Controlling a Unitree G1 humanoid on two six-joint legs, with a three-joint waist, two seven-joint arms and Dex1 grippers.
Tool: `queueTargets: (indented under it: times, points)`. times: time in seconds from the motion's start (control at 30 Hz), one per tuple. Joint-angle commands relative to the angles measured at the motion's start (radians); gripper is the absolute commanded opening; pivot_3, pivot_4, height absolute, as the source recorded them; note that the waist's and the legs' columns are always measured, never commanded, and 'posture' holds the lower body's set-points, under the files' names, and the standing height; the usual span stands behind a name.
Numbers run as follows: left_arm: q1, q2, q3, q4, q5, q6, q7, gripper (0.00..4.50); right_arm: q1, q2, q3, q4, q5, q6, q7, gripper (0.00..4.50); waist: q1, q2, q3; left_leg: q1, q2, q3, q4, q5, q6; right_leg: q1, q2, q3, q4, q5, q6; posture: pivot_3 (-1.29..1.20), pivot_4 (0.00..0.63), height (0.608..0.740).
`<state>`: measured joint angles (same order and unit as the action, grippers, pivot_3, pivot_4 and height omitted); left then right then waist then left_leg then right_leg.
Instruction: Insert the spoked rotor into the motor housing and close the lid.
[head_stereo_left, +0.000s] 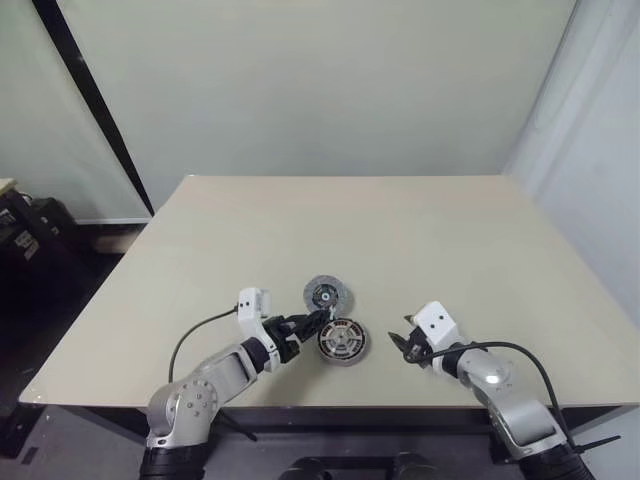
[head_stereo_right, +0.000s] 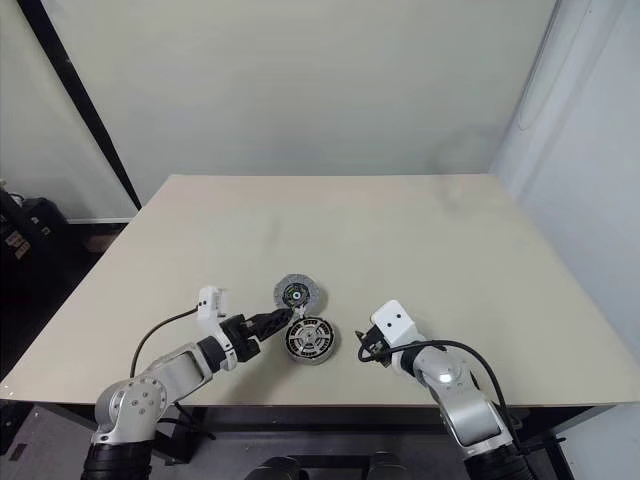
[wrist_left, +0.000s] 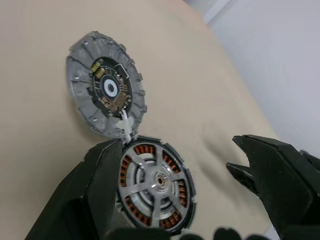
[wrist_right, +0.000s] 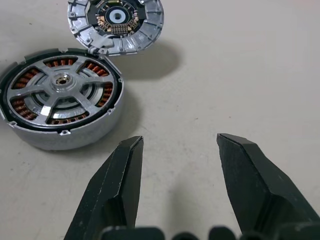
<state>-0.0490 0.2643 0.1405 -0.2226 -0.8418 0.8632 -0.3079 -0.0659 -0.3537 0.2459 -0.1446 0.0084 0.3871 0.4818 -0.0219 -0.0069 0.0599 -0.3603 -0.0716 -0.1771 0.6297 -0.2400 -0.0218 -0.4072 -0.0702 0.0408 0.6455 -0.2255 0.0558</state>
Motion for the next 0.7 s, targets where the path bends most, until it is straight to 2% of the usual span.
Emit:
queueTargets:
  times: [0.03,0.1,0.23,0.33,0.5,0.53,0.7]
  points:
    - [0.016,0.061,-0.015,-0.039,0.110,-0.142,-0.083,4.06,-0.031,0.062,-0.029,-0.041,0.069,-0.006,0.005,2.58,0.000,0.000,0.000,0.000,0.001,0.000,0.000,0.000,0.000,0.000,0.000,0.000,0.000,0.001,-0.001,0.00,0.000,0.740]
    - [0.037,0.093,-0.033,-0.028,0.175,-0.225,-0.137,4.06,-0.045,0.117,-0.026,-0.050,0.109,0.015,0.011,2.58,-0.003,0.001,0.000,0.000,0.003,0.001,-0.001,0.000,-0.001,-0.001,0.002,0.000,0.000,0.002,-0.003,0.00,0.000,0.740]
    - [0.052,0.091,-0.017,0.006,0.216,-0.295,-0.163,4.06,-0.102,0.197,0.019,0.011,0.098,0.039,-0.002,2.58,-0.001,0.002,0.001,0.001,0.004,0.001,0.000,0.000,-0.001,-0.001,0.003,0.000,0.000,0.002,-0.004,0.00,0.000,0.740]
    - [0.057,0.087,-0.020,0.011,0.239,-0.319,-0.171,4.11,-0.159,0.247,0.057,0.117,0.072,0.033,-0.014,2.00,-0.002,0.002,0.000,0.001,0.004,0.001,0.001,0.000,-0.001,0.000,0.003,0.000,0.000,0.003,-0.004,0.00,0.000,0.740]
    - [0.065,0.075,-0.023,-0.002,0.253,-0.327,-0.174,4.11,-0.205,0.271,0.106,0.300,0.030,0.010,-0.008,0.25,-0.001,0.002,0.000,0.001,0.003,0.001,0.000,0.000,-0.001,0.000,0.003,-0.001,0.000,0.003,-0.004,0.00,0.000,0.740]
    - [0.067,0.073,-0.023,-0.007,0.254,-0.326,-0.173,4.11,-0.204,0.265,0.125,0.326,0.015,0.003,-0.001,0.07,-0.001,0.002,0.000,0.001,0.003,0.001,0.000,0.000,-0.001,-0.001,0.003,0.000,0.000,0.003,-0.004,0.00,0.000,0.740]
    - [0.080,0.069,-0.020,-0.013,0.263,-0.333,-0.176,4.11,-0.194,0.260,0.136,0.342,0.007,-0.022,0.015,0.07,-0.005,0.003,-0.001,0.003,0.004,0.001,-0.001,0.000,-0.001,0.000,0.004,-0.001,0.000,0.004,-0.004,0.00,0.000,0.740]
